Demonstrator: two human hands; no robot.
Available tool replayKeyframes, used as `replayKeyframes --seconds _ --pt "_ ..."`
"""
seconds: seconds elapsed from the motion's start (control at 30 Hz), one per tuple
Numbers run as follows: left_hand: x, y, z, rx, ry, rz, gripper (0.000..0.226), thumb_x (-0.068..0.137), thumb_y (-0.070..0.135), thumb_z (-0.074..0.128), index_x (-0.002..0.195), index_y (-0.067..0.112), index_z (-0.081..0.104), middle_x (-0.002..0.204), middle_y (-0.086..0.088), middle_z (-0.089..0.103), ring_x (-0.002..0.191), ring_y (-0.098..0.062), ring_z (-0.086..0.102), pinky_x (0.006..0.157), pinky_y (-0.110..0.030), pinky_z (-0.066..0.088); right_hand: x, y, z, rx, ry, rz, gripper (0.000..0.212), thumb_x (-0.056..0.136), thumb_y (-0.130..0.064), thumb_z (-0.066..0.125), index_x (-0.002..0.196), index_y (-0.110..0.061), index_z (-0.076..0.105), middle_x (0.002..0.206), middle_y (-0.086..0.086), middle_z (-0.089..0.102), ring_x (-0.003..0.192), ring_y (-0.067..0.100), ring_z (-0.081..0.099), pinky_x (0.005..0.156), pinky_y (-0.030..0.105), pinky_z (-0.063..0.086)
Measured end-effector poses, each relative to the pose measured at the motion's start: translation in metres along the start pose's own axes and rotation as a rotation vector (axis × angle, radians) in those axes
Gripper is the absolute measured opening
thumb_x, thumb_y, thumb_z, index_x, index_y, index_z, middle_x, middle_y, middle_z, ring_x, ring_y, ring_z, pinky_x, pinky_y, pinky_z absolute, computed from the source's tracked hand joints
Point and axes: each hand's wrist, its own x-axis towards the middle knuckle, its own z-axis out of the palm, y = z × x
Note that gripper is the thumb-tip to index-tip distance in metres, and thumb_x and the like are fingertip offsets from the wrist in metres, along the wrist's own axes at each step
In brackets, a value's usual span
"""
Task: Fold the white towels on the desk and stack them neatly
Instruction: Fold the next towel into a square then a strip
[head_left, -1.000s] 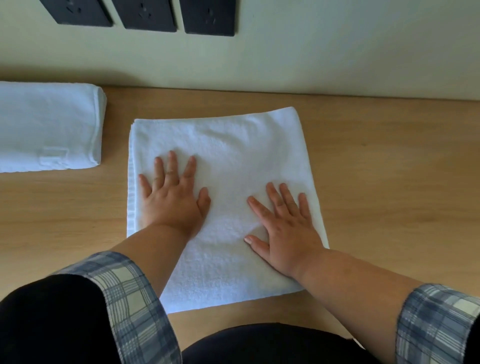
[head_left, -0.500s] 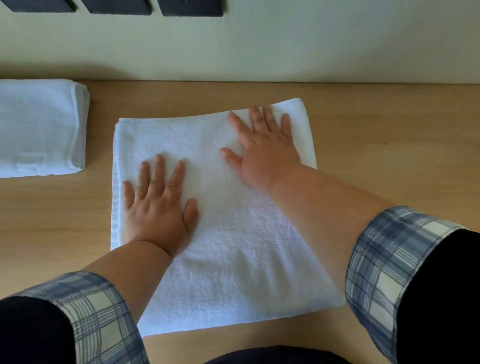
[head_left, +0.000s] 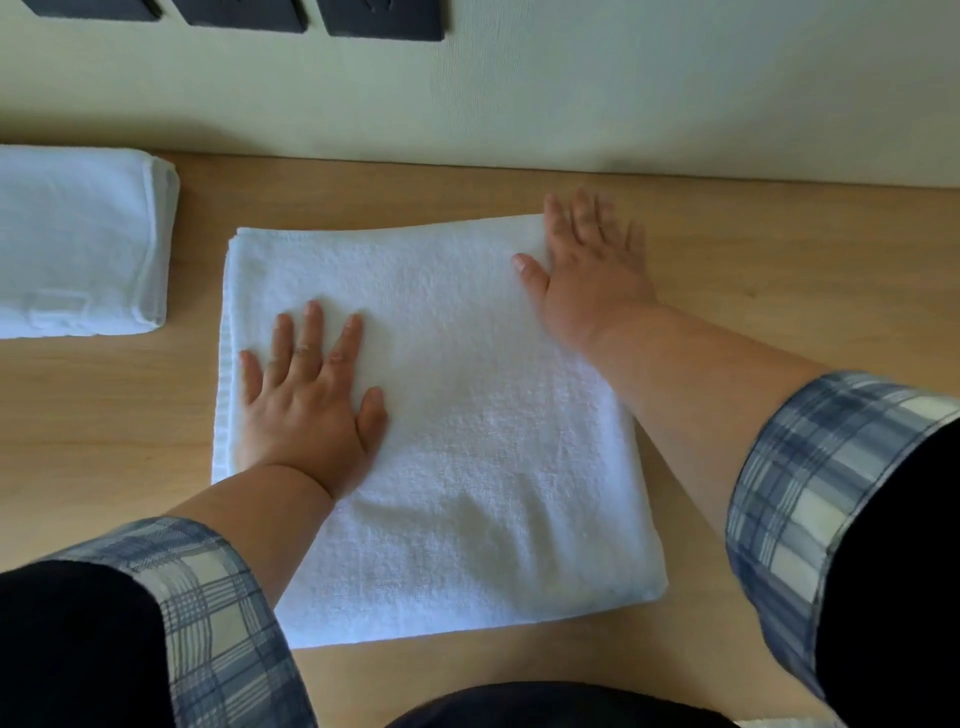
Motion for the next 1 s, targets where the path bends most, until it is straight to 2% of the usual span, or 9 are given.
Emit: replayKeyframes --seconds 0.17,0.27,0.43,0.57,0.63,0.7,0.77,0.9,1.0 --pt "0.002 -0.001 0.0 0.005 0.0 -0.002 0.07 0.092 0.059 0.018 0.155 0.038 -0.003 0.166 0.0 -0.005 0.151 -0.025 -0.006 0.121 -0.054 0.003 -0.076 -0.036 -0.002 0.173 0.165 -0.171 0.069 0.101 -0.054 0.014 0.159 -0.017 0.01 0.167 0.009 0.003 0.153 0.026 -0.003 0.121 0.054 0.0" --pt "0.0 -0.003 0.004 0.016 0.019 0.004 0.07 0.091 0.059 0.017 0.155 0.038 -0.002 0.166 -0.001 -0.003 0.152 -0.026 -0.004 0.12 -0.055 0.005 -0.164 -0.048 0.026 0.221 0.079 -0.357 0.063 0.101 -0.052 0.017 0.158 -0.025 0.017 0.167 0.004 0.005 0.153 0.021 -0.004 0.123 0.048 0.0" --pt "0.001 -0.004 0.002 0.028 0.004 0.039 0.07 0.091 0.06 0.013 0.155 0.037 -0.004 0.166 -0.003 -0.006 0.152 -0.026 -0.006 0.12 -0.056 0.004 -0.194 -0.007 0.048 0.138 -0.117 0.066 0.065 0.102 -0.054 0.018 0.158 -0.032 -0.006 0.166 -0.004 -0.016 0.152 0.02 -0.013 0.122 0.048 -0.002" --pt "-0.005 0.011 -0.015 -0.037 -0.074 -0.008 0.068 0.099 0.052 0.019 0.156 0.029 -0.012 0.164 -0.007 -0.016 0.151 -0.027 -0.012 0.121 -0.053 -0.001 -0.197 -0.024 0.035 0.083 0.006 -0.019 0.067 0.101 -0.054 0.012 0.159 -0.024 0.0 0.166 0.002 -0.013 0.152 0.02 -0.014 0.122 0.05 -0.007" --pt "-0.027 0.024 -0.022 -0.153 0.006 0.122 0.067 0.102 0.048 0.023 0.156 0.027 -0.012 0.164 -0.006 -0.014 0.151 -0.025 -0.01 0.122 -0.049 0.0 -0.217 -0.046 0.035 0.204 0.058 -0.206 0.07 0.099 -0.058 0.009 0.159 -0.024 0.003 0.166 -0.001 -0.011 0.151 0.015 -0.016 0.123 0.046 -0.006" --pt "-0.071 0.028 -0.017 -0.211 0.031 0.435 0.066 0.101 0.056 0.018 0.156 0.03 -0.006 0.165 -0.003 -0.006 0.151 -0.021 -0.006 0.121 -0.043 0.001 -0.24 -0.061 0.046 0.202 0.0 -0.386 0.076 0.096 -0.067 0.007 0.158 -0.025 -0.005 0.163 -0.004 -0.018 0.149 0.012 -0.022 0.123 0.042 -0.007" --pt "-0.122 0.011 0.002 -0.024 -0.044 0.663 0.074 0.095 0.069 0.011 0.156 0.031 -0.007 0.165 -0.005 -0.005 0.151 -0.023 -0.007 0.121 -0.045 0.001 -0.253 -0.057 0.062 0.05 -0.117 -0.413 0.089 0.088 -0.079 0.006 0.154 -0.026 -0.02 0.16 -0.002 -0.028 0.145 0.013 -0.031 0.121 0.04 -0.013" --pt "-0.161 -0.049 0.03 0.166 -0.051 0.514 0.094 0.086 0.072 0.04 0.154 0.024 -0.004 0.164 -0.012 -0.004 0.15 -0.031 -0.006 0.121 -0.052 0.001 -0.256 -0.016 0.074 -0.13 -0.177 -0.311 0.113 0.074 -0.091 0.022 0.145 -0.024 -0.036 0.154 -0.001 -0.04 0.14 0.014 -0.039 0.116 0.038 -0.021" --pt "-0.161 -0.071 0.031 0.209 -0.044 0.467 0.099 0.088 0.055 0.058 0.153 0.019 -0.007 0.162 -0.014 -0.007 0.148 -0.029 -0.008 0.12 -0.048 0.002 -0.261 0.002 0.074 -0.133 -0.151 -0.221 0.114 0.082 -0.081 0.038 0.15 -0.019 -0.029 0.157 0.002 -0.032 0.145 0.016 -0.029 0.12 0.038 -0.011"
